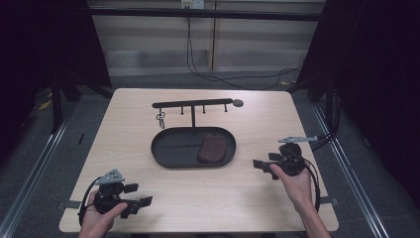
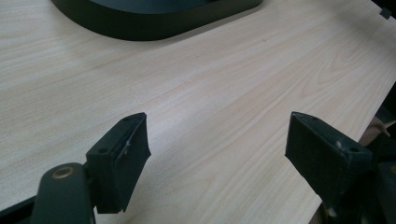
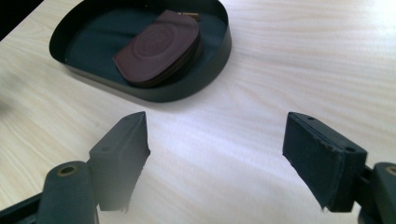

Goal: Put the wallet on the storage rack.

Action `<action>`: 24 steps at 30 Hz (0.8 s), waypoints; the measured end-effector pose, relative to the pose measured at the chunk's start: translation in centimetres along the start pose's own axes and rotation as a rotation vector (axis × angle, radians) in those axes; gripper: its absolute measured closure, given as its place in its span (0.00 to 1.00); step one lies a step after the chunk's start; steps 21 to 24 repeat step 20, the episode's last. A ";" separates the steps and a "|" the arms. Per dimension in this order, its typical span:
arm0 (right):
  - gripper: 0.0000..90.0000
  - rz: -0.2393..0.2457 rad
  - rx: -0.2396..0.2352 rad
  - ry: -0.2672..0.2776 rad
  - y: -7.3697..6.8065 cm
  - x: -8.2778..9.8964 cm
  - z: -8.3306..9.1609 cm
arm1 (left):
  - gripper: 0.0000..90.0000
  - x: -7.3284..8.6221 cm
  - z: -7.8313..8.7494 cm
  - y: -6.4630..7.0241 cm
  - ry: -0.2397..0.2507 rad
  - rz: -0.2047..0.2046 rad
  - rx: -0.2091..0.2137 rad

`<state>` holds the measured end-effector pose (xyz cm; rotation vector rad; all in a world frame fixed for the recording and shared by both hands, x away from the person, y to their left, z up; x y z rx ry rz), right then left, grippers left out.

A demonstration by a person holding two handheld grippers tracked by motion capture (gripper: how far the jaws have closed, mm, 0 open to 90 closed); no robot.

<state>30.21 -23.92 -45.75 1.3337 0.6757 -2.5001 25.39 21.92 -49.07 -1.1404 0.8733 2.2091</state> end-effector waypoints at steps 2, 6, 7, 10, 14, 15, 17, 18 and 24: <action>0.25 -0.005 0.005 0.001 0.0 0.7 0.5 | 0.24 0.0 0.0 0.1 -0.001 -0.001 -0.001; 0.25 -0.009 0.020 -0.004 0.3 2.0 1.4 | 0.24 0.0 0.0 0.1 -0.003 -0.008 -0.002; 0.25 -0.011 0.024 -0.004 0.3 2.3 1.7 | 0.24 0.0 0.0 0.1 -0.001 -0.002 -0.002; 0.25 -0.018 0.035 0.004 0.6 3.2 2.5 | 0.24 0.0 0.1 0.0 0.001 0.003 0.000; 0.25 -0.029 0.054 0.033 1.1 4.3 3.4 | 0.24 0.0 0.0 0.0 -0.008 -0.004 -0.004; 0.25 -0.036 0.059 0.042 1.3 4.5 3.5 | 0.24 0.0 -0.1 0.0 -0.011 -0.008 -0.004; 0.24 -0.055 0.070 0.048 1.7 4.9 3.8 | 0.24 0.1 -0.1 0.0 -0.010 -0.003 -0.006; 0.24 -0.060 0.071 0.051 1.8 5.0 3.9 | 0.24 0.1 -0.1 0.0 -0.011 -0.004 -0.009; 0.23 -0.057 0.079 0.047 1.9 5.4 3.9 | 0.25 0.0 -0.1 0.0 -0.008 0.003 -0.010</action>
Point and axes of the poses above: each handheld gripper's, and its own axes: z roughly backward along the jaws, x roughly out of its underside, y roughly to its right, the point moved 4 cm from there along -z, roughly forward along the jaws, and after that the axes turned 15 degrees about y, right-handed, at the moved point
